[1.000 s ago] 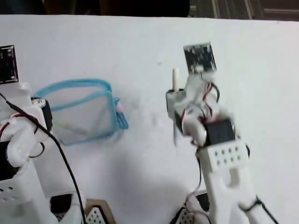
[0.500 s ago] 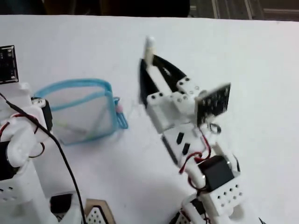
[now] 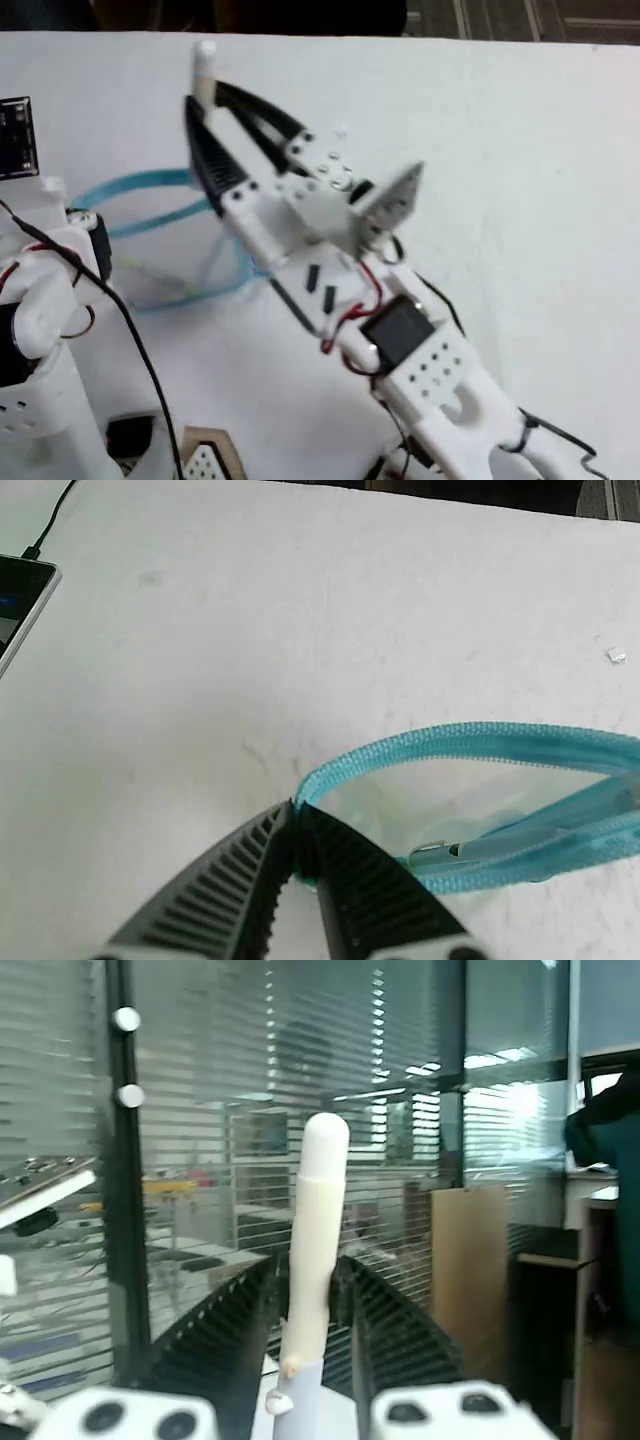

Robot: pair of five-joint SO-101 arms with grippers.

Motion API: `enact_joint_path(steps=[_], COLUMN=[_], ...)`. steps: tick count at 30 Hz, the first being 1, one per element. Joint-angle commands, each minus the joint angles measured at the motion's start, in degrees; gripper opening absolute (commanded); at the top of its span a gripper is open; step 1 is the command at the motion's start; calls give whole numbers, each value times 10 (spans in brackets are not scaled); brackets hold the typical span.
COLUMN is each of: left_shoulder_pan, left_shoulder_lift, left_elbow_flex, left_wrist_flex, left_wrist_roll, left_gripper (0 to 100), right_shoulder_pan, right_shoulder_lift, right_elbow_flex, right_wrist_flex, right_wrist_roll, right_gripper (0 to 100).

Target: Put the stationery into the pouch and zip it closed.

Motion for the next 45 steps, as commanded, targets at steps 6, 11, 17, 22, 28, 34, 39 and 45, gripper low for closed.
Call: enact_joint_path(steps=[6, 11, 17, 22, 28, 34, 39, 45], left_shoulder_pan=[9, 9, 9, 9, 9, 9, 9, 9], left_shoulder_lift=[40, 40, 40, 40, 40, 41, 41, 40], left_elbow_flex=[26, 27, 27, 27, 27, 27, 26, 25], left_wrist_flex=[18, 18, 18, 18, 18, 18, 18, 18], left_wrist_roll=[-4, -4, -4, -4, -4, -4, -4, -4], left_gripper=[23, 23, 23, 23, 23, 23, 23, 23], right_shoulder_pan=[-15, -22, -26, -27, -17, 69, 118, 111], right_shoulder_lift=[43, 63, 75, 58, 19, 8, -4, -77], right_elbow_flex=[9, 76, 103, 100, 71, 34, 62, 207], right_wrist_flex=[-11, -7, 10, 65, 92, 130, 267, 314], right_wrist_roll=[-2, 40, 65, 62, 60, 60, 65, 65], right_gripper=[17, 17, 34, 273, 308, 258, 220, 218])
